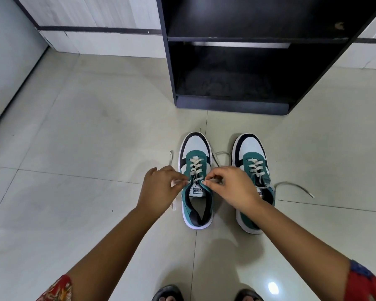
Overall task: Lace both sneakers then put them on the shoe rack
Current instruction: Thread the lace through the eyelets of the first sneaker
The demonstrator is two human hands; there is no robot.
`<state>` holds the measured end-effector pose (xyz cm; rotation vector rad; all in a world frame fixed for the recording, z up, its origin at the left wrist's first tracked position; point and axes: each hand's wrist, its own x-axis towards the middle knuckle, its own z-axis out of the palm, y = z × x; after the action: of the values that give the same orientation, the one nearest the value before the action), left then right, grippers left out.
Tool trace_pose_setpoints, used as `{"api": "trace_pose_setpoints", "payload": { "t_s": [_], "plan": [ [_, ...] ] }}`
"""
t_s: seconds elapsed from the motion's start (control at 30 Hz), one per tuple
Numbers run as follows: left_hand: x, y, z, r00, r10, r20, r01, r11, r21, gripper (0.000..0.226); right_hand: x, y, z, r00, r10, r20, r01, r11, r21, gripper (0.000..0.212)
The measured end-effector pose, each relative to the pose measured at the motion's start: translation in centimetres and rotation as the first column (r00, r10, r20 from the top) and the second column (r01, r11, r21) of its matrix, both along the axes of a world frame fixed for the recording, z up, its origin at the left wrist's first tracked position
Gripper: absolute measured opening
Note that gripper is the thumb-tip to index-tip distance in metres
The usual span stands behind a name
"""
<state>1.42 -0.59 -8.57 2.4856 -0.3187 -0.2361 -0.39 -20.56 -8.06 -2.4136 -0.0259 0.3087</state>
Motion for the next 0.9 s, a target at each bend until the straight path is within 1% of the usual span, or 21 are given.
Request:
{"api": "trace_pose_setpoints", "payload": {
  "t_s": [0.13,0.27,0.4,0.47,0.6,0.73,0.9],
  "plan": [
    [0.0,0.5,0.4,0.998,0.034,0.061,-0.036,0.999,0.033,0.011,0.0,-0.6,0.1,0.997,0.036,0.073,-0.024,0.986,-0.163,0.016],
    [-0.1,1.4,0.6,0.993,0.096,0.064,-0.100,0.993,0.066,0.011,-0.2,-1.1,0.0,0.994,0.048,0.100,-0.021,0.968,-0.249,0.016],
    [-0.9,2.0,-0.1,0.987,0.160,-0.016,-0.159,0.985,0.070,0.012,-0.6,-1.7,-0.6,0.993,0.045,0.105,-0.002,0.926,-0.378,0.019],
    [-1.1,2.2,-0.7,0.974,0.216,-0.067,-0.212,0.975,0.060,0.015,-0.8,-1.8,-0.8,0.995,0.033,0.099,0.009,0.916,-0.400,0.020],
    [-0.9,2.8,-1.3,0.952,0.274,-0.137,-0.278,0.961,-0.007,0.014,-1.0,-2.0,-0.7,0.994,0.039,0.102,0.008,0.905,-0.425,0.020],
    [-1.1,3.1,-1.8,0.948,0.282,-0.146,-0.288,0.958,-0.018,0.013,-1.3,-2.3,-1.0,0.992,0.037,0.122,0.022,0.893,-0.449,0.020],
    [-1.0,3.2,-2.4,0.943,0.275,-0.188,-0.288,0.957,-0.043,0.011,-1.3,-1.5,-0.9,0.986,0.099,0.134,-0.014,0.852,-0.523,0.019]
  ]
}}
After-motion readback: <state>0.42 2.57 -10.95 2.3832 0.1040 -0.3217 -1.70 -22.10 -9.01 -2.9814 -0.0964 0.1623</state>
